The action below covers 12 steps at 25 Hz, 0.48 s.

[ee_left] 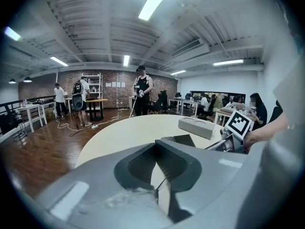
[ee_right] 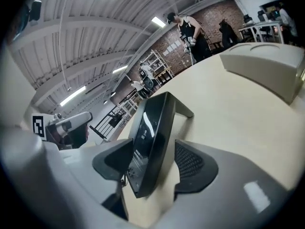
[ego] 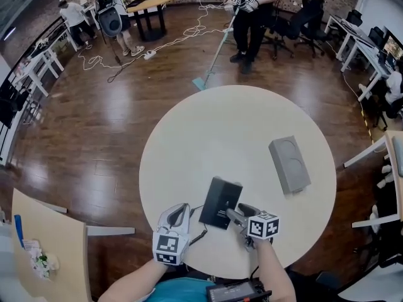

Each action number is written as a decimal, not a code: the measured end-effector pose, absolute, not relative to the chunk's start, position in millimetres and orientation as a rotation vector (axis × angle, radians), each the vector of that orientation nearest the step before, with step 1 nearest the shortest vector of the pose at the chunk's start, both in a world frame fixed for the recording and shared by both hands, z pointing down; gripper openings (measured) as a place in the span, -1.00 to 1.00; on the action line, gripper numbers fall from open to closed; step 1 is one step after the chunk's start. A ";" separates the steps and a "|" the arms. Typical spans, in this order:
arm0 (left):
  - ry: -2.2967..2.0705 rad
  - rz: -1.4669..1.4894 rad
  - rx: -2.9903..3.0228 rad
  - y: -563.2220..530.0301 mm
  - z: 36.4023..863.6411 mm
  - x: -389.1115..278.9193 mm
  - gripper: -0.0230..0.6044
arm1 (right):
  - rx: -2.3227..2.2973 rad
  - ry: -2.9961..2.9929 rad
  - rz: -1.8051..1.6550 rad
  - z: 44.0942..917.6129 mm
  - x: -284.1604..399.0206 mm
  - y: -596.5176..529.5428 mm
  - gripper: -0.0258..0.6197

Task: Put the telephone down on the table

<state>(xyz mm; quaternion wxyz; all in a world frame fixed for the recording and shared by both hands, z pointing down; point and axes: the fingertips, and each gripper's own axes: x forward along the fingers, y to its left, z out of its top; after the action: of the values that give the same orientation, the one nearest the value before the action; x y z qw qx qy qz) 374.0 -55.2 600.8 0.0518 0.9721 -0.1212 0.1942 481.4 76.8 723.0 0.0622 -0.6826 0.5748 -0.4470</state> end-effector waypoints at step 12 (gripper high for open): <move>-0.456 0.655 2.918 -62.7 615.2 366.7 -0.88 | -1.778 1.875 -1.522 744.6 465.8 49.6 -0.09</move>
<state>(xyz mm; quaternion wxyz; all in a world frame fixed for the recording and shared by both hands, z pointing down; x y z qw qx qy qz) 366.7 -62.7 615.2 0.0582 0.9629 -0.1506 0.2161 465.8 49.6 744.6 0.0711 -0.5914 0.6237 -0.5061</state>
